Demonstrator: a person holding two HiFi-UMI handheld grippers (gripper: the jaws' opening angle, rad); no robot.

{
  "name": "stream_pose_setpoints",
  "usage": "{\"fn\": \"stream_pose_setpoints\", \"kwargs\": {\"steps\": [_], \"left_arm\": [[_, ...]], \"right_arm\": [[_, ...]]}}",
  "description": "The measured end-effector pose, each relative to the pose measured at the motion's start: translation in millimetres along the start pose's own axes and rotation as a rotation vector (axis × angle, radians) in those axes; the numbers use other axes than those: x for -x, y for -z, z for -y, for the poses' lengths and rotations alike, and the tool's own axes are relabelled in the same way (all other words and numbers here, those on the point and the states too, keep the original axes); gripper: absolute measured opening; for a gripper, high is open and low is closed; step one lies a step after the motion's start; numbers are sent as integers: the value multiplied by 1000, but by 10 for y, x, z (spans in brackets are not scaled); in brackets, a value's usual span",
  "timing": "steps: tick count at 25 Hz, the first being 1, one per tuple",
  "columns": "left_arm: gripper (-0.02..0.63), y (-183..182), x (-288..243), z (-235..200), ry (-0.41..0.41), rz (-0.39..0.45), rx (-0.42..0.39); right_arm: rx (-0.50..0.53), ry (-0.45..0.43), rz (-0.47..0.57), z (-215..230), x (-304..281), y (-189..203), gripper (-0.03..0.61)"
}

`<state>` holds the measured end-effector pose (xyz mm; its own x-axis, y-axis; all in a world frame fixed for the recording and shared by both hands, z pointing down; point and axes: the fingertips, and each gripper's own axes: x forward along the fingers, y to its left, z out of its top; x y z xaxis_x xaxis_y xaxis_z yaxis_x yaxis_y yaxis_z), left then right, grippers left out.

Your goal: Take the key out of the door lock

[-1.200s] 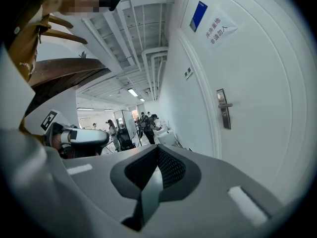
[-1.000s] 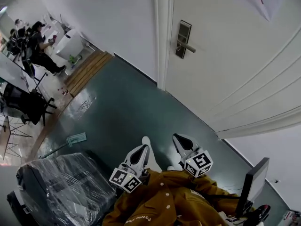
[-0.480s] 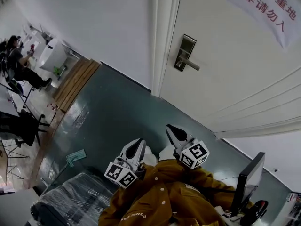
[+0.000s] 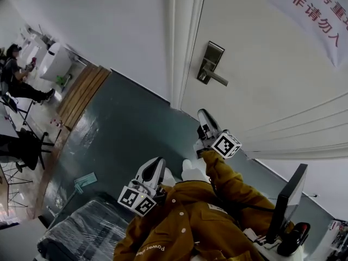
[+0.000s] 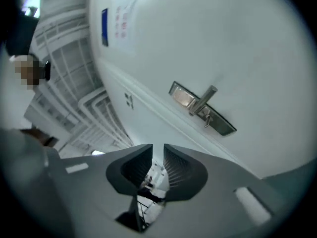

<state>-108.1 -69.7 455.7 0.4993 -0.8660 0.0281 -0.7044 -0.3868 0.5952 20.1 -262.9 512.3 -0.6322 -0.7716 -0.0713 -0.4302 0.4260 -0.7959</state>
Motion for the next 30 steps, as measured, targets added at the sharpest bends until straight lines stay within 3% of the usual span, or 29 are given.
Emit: {"fn": "stream_pose_setpoints", "kwargs": {"steps": [3,7,20,30], "left_arm": [[-2,15,-49,-32,-8,-11,5],[-2,35,-76,-52,-26,-41,-13],[-2,68,-152,-133,-73,-62,-17],[-2,99,-199,-159,-90,-65,-11]], "right_arm": [[-180,10,142,367,-286,-246,118],[-295,35,253,789,-678,-475,121],[-468,208,318,1593,-1187,-437,166],[-527,196,325,1806,-1336,-483,123]]}}
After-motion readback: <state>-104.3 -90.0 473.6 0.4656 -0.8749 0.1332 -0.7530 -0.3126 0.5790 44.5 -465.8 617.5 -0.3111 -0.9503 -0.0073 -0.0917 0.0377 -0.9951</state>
